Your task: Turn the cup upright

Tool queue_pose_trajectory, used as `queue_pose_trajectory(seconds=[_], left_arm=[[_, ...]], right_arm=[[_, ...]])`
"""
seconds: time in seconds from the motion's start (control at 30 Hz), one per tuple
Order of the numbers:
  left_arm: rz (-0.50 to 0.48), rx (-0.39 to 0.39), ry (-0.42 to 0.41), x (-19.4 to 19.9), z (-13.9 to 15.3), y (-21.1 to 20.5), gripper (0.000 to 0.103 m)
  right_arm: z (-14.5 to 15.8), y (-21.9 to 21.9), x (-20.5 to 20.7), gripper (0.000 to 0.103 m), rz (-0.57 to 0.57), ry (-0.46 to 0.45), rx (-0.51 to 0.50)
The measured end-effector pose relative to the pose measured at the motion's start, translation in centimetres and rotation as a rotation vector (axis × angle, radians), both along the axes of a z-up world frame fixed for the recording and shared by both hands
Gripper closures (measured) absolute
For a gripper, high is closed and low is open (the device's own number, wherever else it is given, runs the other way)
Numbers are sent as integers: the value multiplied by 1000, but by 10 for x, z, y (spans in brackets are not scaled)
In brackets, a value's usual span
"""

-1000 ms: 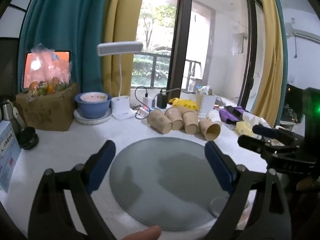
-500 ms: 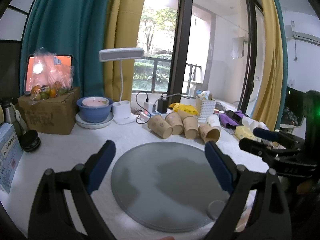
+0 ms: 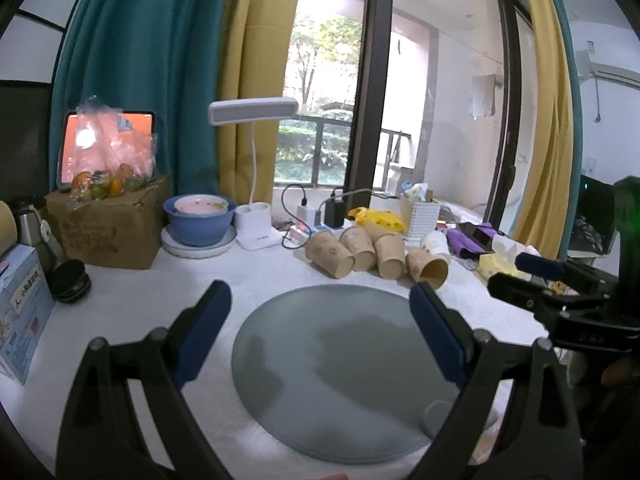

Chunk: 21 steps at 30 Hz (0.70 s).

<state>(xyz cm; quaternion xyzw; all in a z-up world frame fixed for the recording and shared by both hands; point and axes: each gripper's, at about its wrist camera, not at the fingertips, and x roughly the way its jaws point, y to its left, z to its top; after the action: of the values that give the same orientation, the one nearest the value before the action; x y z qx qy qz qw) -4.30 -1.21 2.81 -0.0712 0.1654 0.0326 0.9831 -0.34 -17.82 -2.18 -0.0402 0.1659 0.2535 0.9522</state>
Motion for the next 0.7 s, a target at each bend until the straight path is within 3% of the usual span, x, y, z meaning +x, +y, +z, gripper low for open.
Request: queue_pose_trajectory(seconds=[0.7], left_arm=[[9,-2,-31,-6,2,3,11]], right_arm=[[5,2,-2,21,-3,-25,-5]])
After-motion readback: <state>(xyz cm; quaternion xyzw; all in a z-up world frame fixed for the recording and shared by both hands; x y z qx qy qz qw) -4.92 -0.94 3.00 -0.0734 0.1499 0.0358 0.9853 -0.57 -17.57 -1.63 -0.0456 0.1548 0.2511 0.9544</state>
